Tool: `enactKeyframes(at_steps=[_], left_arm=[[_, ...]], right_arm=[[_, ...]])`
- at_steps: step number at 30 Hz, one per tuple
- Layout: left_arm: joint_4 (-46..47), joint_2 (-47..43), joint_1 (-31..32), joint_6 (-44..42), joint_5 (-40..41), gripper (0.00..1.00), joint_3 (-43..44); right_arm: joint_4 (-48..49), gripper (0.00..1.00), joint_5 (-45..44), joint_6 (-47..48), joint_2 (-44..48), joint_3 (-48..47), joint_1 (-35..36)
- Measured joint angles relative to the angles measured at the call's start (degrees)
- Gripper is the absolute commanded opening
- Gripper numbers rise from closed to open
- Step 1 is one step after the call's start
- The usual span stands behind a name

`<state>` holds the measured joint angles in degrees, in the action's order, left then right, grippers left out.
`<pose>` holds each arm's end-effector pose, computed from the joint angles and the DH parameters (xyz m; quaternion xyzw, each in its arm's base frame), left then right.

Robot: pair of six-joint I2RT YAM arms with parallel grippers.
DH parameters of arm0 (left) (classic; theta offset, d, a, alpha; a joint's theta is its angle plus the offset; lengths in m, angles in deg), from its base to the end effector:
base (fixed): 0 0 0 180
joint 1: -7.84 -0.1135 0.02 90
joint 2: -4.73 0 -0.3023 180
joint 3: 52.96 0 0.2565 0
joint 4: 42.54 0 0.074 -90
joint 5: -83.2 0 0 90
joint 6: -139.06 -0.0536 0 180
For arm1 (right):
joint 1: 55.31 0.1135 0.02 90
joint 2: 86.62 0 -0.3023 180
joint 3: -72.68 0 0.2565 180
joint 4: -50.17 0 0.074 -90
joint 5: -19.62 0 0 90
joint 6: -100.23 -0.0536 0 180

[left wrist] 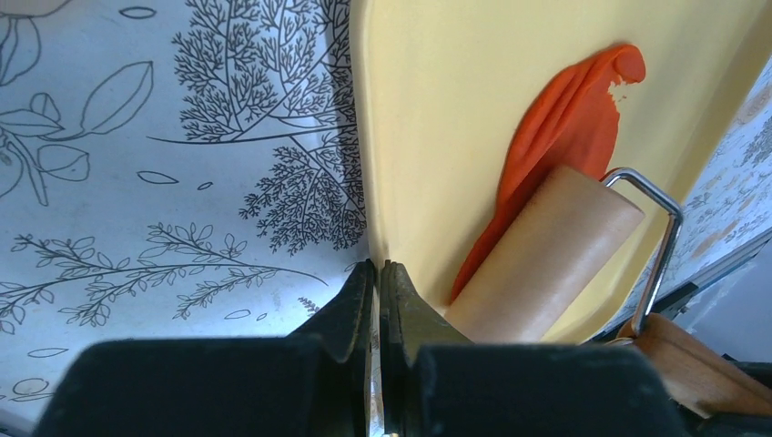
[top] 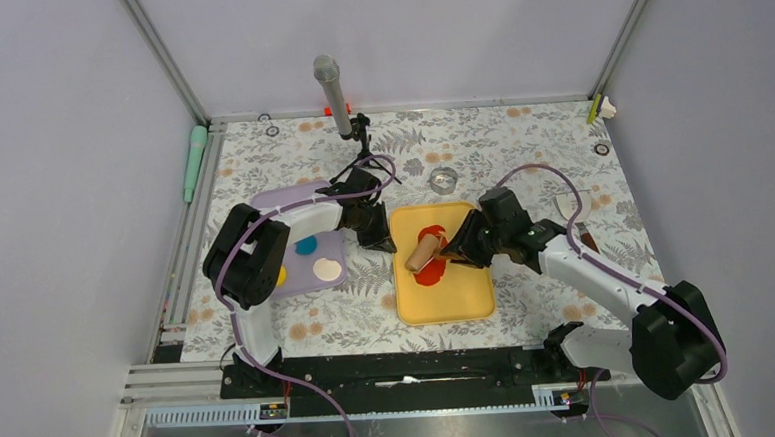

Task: Roll out the dumpling wrappers from the dough
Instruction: Flatten out the dough on the work surface.

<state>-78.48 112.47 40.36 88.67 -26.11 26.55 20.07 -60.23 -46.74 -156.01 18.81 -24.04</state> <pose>0.3213 -0.2259 0.1680 -0.0220 0.9614 -0.2619 0.0819 0.2083 0.1375 0.2372 0.1725 0.9066 0.3207 0.2130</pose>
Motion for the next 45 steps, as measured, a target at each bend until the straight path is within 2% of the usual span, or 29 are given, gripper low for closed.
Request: enactKeyframes(at_steps=[6,12,26,33,38,45], left_arm=[[-0.5,0.0,0.0,-2.2,0.1,0.00,0.3],[-0.6,0.0,0.0,-2.4,0.0,0.00,0.3],[-0.7,0.0,0.0,-3.2,-0.5,0.00,0.3],[-0.7,0.0,-0.2,-3.2,-0.5,0.00,0.3],[-0.7,0.0,-0.3,-3.1,-0.4,0.00,0.3],[-0.7,0.0,-0.3,-3.2,-0.4,0.00,0.3]], right_arm=[[-8.7,0.00,3.9,3.2,1.4,-2.7,-4.8],[-18.0,0.00,3.4,7.7,1.4,-6.5,-6.4],[-8.3,0.00,9.5,7.7,-7.3,-7.5,-6.8],[-8.6,0.00,8.2,8.3,-4.6,-6.0,-6.6],[-12.9,0.00,6.1,9.4,-1.5,-5.8,-7.0],[-12.5,0.00,8.6,9.9,-5.8,-7.9,-8.1]])
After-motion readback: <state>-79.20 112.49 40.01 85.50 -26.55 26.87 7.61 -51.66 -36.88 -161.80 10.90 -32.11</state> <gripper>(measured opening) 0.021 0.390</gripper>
